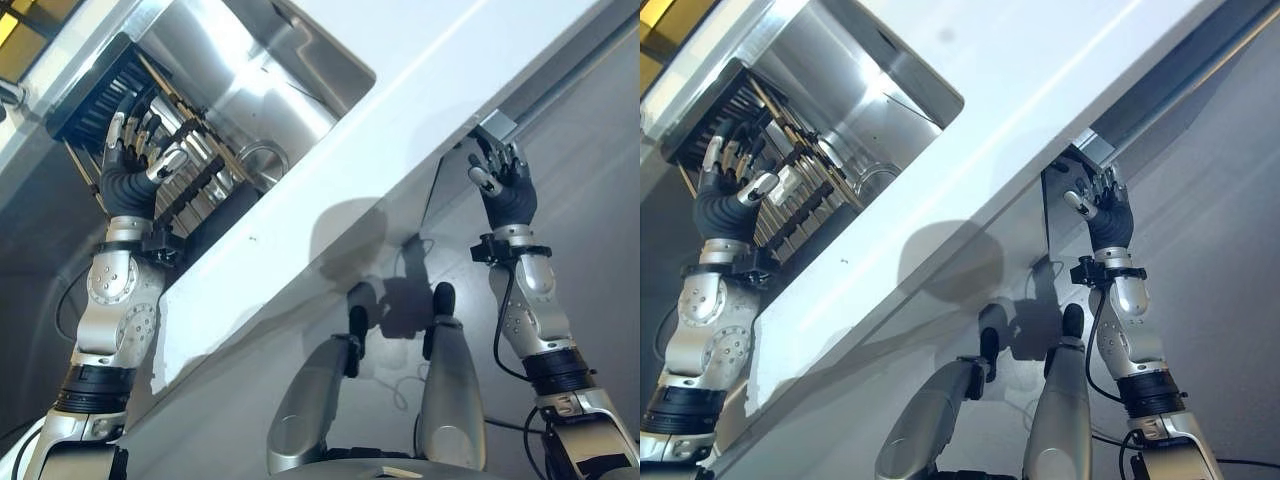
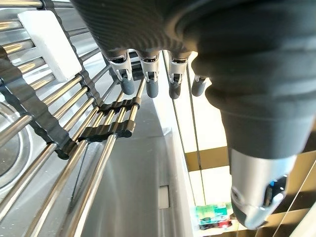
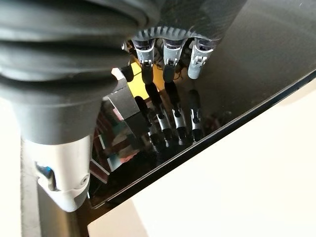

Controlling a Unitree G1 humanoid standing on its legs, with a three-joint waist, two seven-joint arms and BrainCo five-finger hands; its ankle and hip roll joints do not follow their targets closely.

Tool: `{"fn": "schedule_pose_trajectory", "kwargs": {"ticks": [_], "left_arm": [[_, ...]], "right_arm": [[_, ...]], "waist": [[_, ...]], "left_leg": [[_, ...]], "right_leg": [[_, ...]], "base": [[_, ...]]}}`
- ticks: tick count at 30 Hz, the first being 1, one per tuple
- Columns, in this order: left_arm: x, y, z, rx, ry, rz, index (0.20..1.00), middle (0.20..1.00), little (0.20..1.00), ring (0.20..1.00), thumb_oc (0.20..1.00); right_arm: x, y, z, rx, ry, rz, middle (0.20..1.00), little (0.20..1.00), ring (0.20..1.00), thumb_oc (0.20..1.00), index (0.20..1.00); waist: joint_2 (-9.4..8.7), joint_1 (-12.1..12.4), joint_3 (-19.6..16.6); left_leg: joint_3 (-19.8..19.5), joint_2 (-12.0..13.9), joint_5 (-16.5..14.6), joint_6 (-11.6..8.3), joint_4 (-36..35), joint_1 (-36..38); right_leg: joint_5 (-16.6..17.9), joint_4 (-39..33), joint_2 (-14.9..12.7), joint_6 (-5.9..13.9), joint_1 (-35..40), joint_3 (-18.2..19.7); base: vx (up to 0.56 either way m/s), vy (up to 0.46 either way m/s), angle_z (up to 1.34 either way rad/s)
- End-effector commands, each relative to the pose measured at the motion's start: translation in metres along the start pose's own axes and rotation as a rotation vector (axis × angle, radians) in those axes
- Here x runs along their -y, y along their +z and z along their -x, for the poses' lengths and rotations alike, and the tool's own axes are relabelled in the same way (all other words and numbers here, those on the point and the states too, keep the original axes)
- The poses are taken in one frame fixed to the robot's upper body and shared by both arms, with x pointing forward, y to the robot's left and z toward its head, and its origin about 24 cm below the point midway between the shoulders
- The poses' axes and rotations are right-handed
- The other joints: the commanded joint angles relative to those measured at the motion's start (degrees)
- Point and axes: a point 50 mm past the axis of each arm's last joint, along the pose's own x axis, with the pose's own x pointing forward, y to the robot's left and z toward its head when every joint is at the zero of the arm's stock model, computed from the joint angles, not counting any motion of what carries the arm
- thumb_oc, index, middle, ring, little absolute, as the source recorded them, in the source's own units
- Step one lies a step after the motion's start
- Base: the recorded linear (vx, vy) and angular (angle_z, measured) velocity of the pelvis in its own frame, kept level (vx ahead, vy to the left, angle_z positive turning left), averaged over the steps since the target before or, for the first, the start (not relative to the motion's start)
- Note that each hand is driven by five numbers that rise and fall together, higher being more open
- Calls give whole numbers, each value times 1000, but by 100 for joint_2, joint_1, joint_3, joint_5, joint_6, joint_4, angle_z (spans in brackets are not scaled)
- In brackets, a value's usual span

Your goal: Pick up plates and place into dishwasher.

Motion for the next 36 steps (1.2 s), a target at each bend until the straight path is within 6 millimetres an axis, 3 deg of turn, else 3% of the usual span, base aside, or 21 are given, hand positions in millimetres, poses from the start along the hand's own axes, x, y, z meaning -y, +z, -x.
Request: {"fn": "schedule_pose_trajectory", "kwargs": {"ticks": [1, 8, 12, 18, 25, 31, 36], "left_arm": [[3, -6, 2, -16, -33, -78, 1000, 1000, 1000, 1000, 1000], [5, -4, -4, -17, -53, -89, 1000, 1000, 1000, 1000, 1000], [5, -5, -3, -14, -61, -95, 1000, 1000, 1000, 1000, 1000], [4, -14, 12, -31, -38, -84, 1000, 1000, 1000, 1000, 1000], [3, -28, 35, -67, 1, -62, 1000, 1000, 1000, 1000, 1000], [1, -32, 45, -90, 28, -62, 1000, 1000, 1000, 1000, 1000], [2, -40, 52, -138, 42, -63, 1000, 1000, 1000, 1000, 1000]], "right_arm": [[-83, 82, -34, 459, 346, -4, 1000, 1000, 1000, 1000, 1000], [-80, 73, -33, 414, 292, -8, 1000, 1000, 1000, 1000, 1000], [-70, 54, -30, 311, 204, 40, 1000, 1000, 1000, 1000, 1000], [-34, 16, 2, 137, 79, 47, 1000, 1000, 1000, 1000, 1000], [5, -1, 44, 36, -92, 88, 1000, 1000, 1000, 1000, 1000], [19, 5, 60, 57, -218, 101, 1000, 1000, 1000, 1000, 1000], [14, 27, 57, 154, -242, 143, 1000, 1000, 1000, 1000, 1000]], "waist": [[-502, 363, 69], [-589, 323, -34], [-630, 215, -88], [-638, -59, -220], [-704, -382, -512], [-883, -533, -904], [-954, -479, -1389]], "left_leg": [[247, -114, 555, 259, -373, -87], [259, -103, 598, 302, -536, 54], [328, -93, 566, 307, -544, 121], [490, -59, 534, 315, -703, 397], [708, -5, 482, 300, -972, 871], [807, 36, 423, 291, -1216, 1340], [782, 24, 408, 302, -1528, 1803]], "right_leg": [[341, -754, -37, 112, 655, 236], [436, -876, 11, 122, 764, 278], [494, -929, 7, 123, 799, 374], [576, -1078, -2, 138, 950, 652], [669, -1399, -30, 215, 1294, 955], [771, -1804, -34, 267, 1766, 1074], [813, -2108, -48, 312, 2221, 1041]], "base": [[-58, -99, 18], [-47, -36, 9], [-56, 1, -2], [-16, 89, -13], [34, 106, -22], [78, 69, -21], [118, 90, -11]]}}
